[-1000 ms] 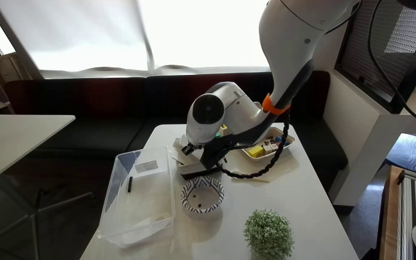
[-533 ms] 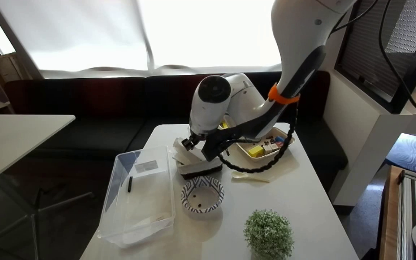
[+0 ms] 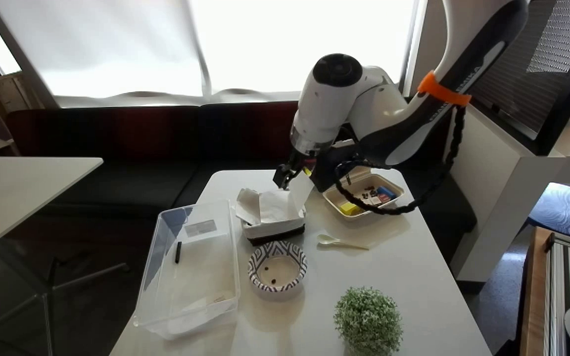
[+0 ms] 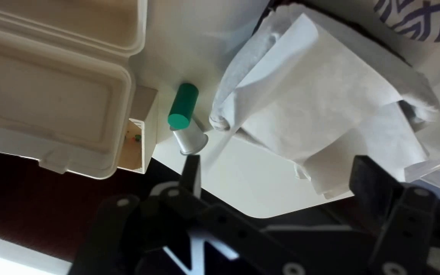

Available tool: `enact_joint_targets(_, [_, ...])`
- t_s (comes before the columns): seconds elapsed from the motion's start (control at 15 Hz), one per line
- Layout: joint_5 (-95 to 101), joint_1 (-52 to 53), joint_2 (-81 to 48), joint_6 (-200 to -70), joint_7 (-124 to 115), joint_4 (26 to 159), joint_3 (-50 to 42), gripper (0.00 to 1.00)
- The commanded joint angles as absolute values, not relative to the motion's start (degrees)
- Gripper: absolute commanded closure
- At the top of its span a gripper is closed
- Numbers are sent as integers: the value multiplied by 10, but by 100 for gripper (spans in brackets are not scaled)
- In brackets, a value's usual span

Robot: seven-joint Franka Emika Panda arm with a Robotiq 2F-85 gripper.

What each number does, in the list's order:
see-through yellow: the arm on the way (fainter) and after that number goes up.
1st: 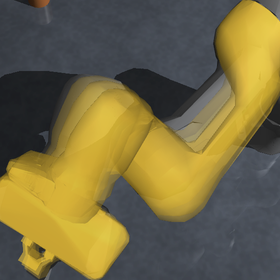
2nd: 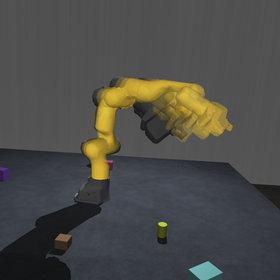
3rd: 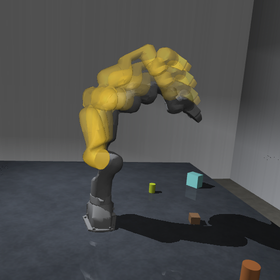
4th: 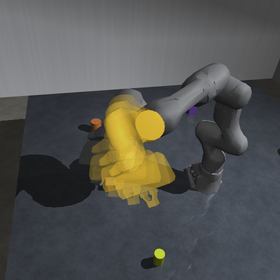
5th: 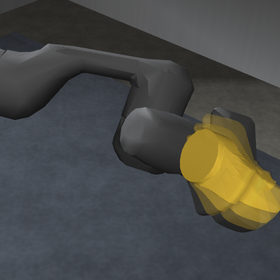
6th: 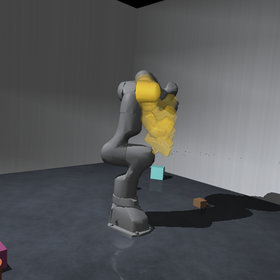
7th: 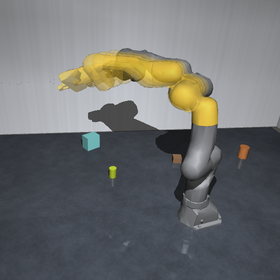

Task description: Remove the napkin from the takeaway pack and put it in the brown basket

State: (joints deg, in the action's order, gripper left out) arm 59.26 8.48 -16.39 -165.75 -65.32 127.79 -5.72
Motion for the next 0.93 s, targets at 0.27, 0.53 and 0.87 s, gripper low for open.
enact_joint_targets(0.27, [343, 9, -51, -1701, -352, 1436, 14, 0])
enact_joint_targets(0.53, [219, 2, 2, -1663, -179, 1496, 43, 0])
enact_joint_targets(0.87, [248, -22, 15, -1637, -177, 1492, 45, 0])
